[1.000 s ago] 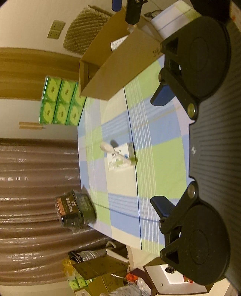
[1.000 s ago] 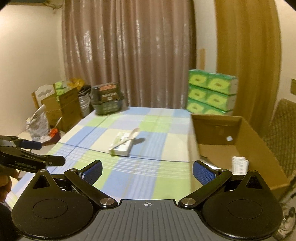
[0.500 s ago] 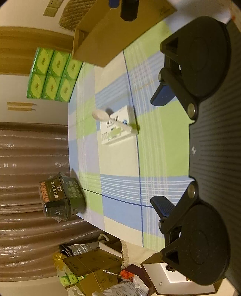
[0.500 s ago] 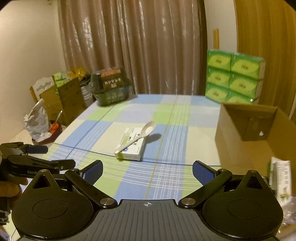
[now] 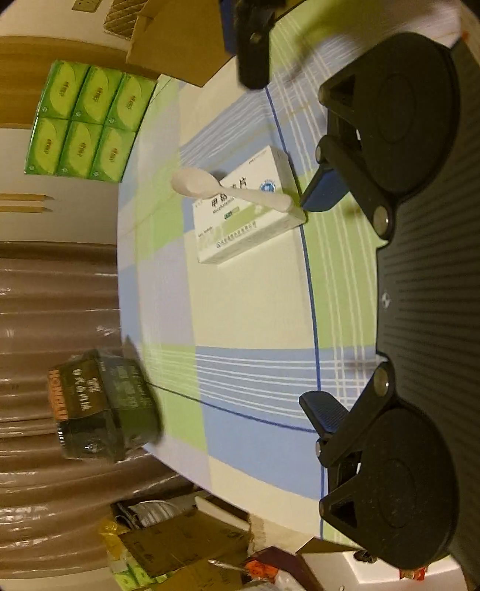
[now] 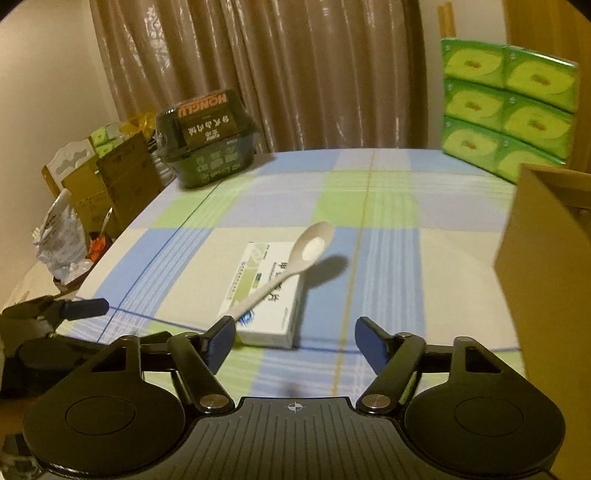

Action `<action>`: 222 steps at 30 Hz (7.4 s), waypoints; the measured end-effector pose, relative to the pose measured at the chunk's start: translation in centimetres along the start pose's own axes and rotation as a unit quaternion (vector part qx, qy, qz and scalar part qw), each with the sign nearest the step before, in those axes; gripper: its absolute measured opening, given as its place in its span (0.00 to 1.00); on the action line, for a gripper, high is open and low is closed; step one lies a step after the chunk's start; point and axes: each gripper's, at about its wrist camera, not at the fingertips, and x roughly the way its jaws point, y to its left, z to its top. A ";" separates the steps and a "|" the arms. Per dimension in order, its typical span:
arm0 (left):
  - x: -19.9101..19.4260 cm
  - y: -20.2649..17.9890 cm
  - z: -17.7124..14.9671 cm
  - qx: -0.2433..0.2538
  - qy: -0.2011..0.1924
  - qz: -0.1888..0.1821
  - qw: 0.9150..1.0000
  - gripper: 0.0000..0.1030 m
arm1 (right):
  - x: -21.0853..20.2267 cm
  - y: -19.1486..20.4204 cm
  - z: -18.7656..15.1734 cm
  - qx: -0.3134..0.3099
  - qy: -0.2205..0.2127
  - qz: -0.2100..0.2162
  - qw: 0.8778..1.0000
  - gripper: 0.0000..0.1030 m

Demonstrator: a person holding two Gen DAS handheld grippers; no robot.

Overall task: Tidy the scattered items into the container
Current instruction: 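Grasp the white spoon handle with the right tool, then grasp the white Mecobalamin medicine box with the left tool while the right tool holds the spoon, then carry the medicine box and spoon over the cardboard box with both tools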

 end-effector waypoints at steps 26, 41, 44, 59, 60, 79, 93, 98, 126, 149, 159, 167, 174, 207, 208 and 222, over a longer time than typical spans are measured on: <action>2.2 0.4 0.1 -0.018 -0.018 -0.007 1.000 0.98 | 6.7 -1.2 0.9 0.063 0.020 0.016 0.998 0.12; 2.4 -3.1 1.1 -0.020 -0.027 -0.062 0.998 0.98 | 1.9 -6.0 -2.8 0.080 0.027 -0.035 0.996 0.05; 2.8 -4.3 1.3 -0.016 -0.027 -0.072 0.997 0.98 | 1.1 -6.5 -3.9 0.079 0.031 -0.040 0.996 0.05; 6.7 -7.9 1.2 0.043 0.004 -0.034 0.998 0.81 | -0.6 -6.2 -6.0 0.026 0.028 -0.040 0.998 0.06; 6.8 -7.6 1.2 0.037 0.008 -0.038 0.999 0.71 | -0.5 -6.1 -6.0 0.022 0.028 -0.041 0.999 0.07; -3.7 -10.7 -4.8 0.083 0.046 -0.074 0.993 0.67 | -9.3 -4.4 -11.9 0.025 0.062 -0.056 0.996 0.06; -10.7 -12.5 -8.7 0.096 0.041 -0.073 0.992 0.82 | -14.1 -2.8 -15.1 0.011 0.059 -0.078 0.995 0.13; -9.7 -12.1 -7.4 0.078 0.030 -0.083 0.993 0.83 | -13.5 -2.9 -14.8 0.002 0.041 -0.083 0.996 0.58; -5.7 -10.7 -6.4 0.054 0.055 -0.077 0.994 0.68 | -6.7 -2.5 -13.0 -0.039 0.009 -0.099 0.994 0.52; -5.9 -11.1 -6.2 0.046 0.055 -0.098 0.993 0.65 | -8.8 -2.2 -12.2 -0.023 -0.019 -0.103 0.994 0.27; -6.4 -10.9 -6.0 0.039 0.045 -0.102 0.993 0.65 | -9.4 -2.3 -12.0 -0.022 -0.024 -0.106 0.994 0.27; -6.6 -10.9 -5.9 0.036 0.043 -0.100 0.993 0.65 | -10.1 -2.3 -12.0 -0.023 -0.028 -0.108 0.993 0.27; -7.2 -10.8 -5.7 0.033 0.038 -0.101 0.994 0.65 | -11.2 -2.1 -11.7 -0.024 -0.035 -0.109 0.993 0.27; -15.5 -12.8 -3.9 0.011 -0.022 -0.096 0.995 0.65 | -21.2 -0.8 -8.6 -0.023 -0.114 -0.114 0.987 0.27; -15.8 -13.0 -3.8 0.011 -0.024 -0.097 0.995 0.65 | -21.4 -0.9 -8.5 -0.022 -0.116 -0.114 0.986 0.27; -19.0 -17.2 -2.2 0.029 -0.042 -0.111 0.992 0.65 | -25.5 -3.4 -7.3 0.004 -0.141 -0.122 0.982 0.27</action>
